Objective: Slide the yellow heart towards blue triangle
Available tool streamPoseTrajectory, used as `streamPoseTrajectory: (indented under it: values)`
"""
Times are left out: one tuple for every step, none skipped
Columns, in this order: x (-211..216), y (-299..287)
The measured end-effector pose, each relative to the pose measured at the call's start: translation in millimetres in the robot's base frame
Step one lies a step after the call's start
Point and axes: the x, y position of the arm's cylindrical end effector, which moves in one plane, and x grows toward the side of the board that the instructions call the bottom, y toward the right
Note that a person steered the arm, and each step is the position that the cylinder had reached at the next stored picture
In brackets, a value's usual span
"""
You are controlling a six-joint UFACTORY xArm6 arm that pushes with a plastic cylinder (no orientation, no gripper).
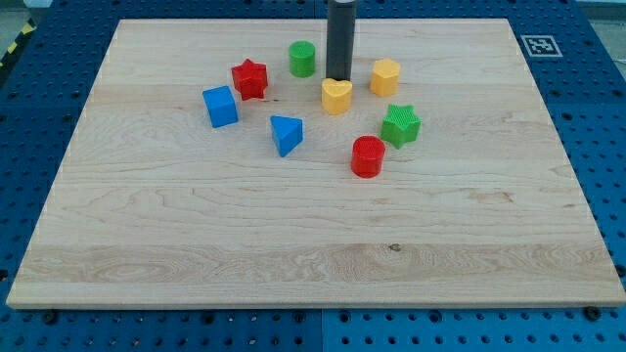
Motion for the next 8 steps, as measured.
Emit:
streamPoseTrajectory:
  values:
    - [5.2, 14.8]
    - [20.6, 24.9]
    - [21.7, 26.4]
    - [21.8, 12.4]
    - [28.9, -15.2]
    - [29.4, -21.5]
    - [29.3, -15.8]
    - [29.4, -2.5]
